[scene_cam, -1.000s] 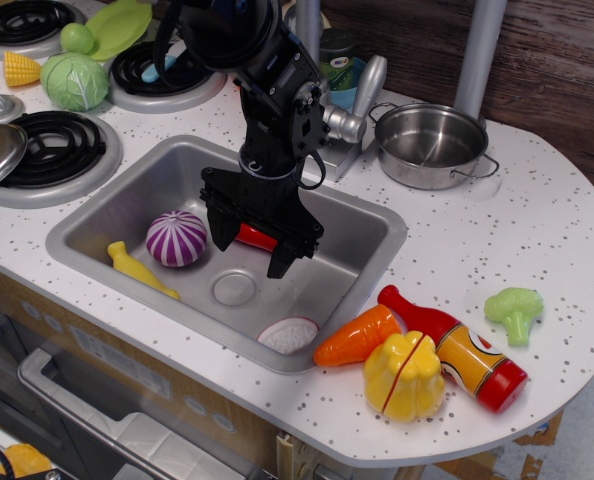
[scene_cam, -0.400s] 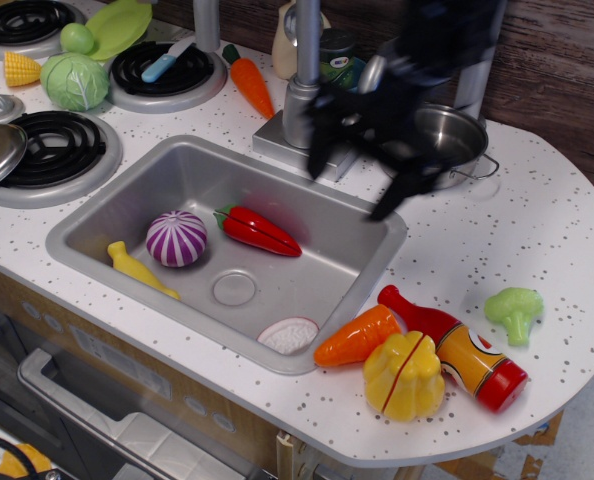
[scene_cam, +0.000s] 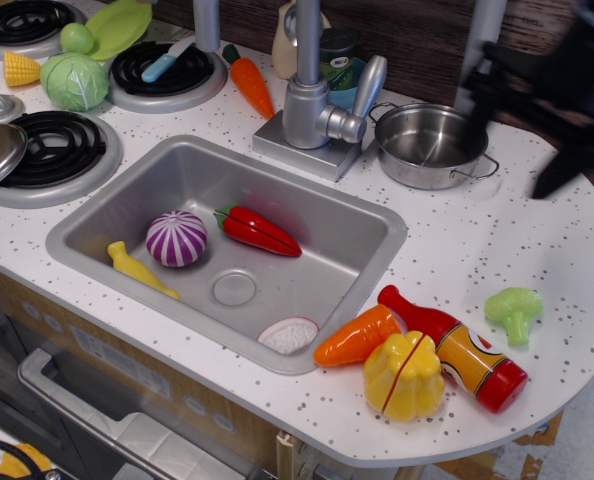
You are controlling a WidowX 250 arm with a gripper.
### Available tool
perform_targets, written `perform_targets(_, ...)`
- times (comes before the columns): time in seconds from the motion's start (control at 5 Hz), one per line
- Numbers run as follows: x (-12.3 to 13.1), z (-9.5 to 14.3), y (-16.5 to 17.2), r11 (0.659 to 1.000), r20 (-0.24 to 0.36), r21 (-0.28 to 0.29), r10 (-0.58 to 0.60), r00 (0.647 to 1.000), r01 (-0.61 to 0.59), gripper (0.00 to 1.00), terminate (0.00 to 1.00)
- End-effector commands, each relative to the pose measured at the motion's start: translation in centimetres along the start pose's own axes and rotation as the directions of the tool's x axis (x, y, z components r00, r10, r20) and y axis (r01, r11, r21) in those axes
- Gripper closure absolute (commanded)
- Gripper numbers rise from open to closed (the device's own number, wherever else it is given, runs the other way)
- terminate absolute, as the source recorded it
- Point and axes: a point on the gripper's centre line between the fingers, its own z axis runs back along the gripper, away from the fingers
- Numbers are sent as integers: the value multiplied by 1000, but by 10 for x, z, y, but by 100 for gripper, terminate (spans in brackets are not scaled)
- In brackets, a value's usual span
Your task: Put broccoli in pot or pan
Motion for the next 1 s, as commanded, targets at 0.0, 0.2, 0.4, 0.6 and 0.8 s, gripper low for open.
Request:
perform_targets(0.0, 5, 13, -20, 993, 77, -100, 78, 994, -70, 0, 0)
perform_targets(0.2, -6, -1, -30, 984, 65, -155, 96, 993, -85, 0, 0)
perform_targets(0.4, -15, -19, -31, 979, 66, -185, 104, 992, -90, 0, 0)
perform_targets(0.6, -20, -30, -33, 980, 69, -172, 116, 991, -102, 0, 0)
perform_targets(0.8, -23, -41, -35, 977, 68, -190, 116, 991, -101, 0, 0)
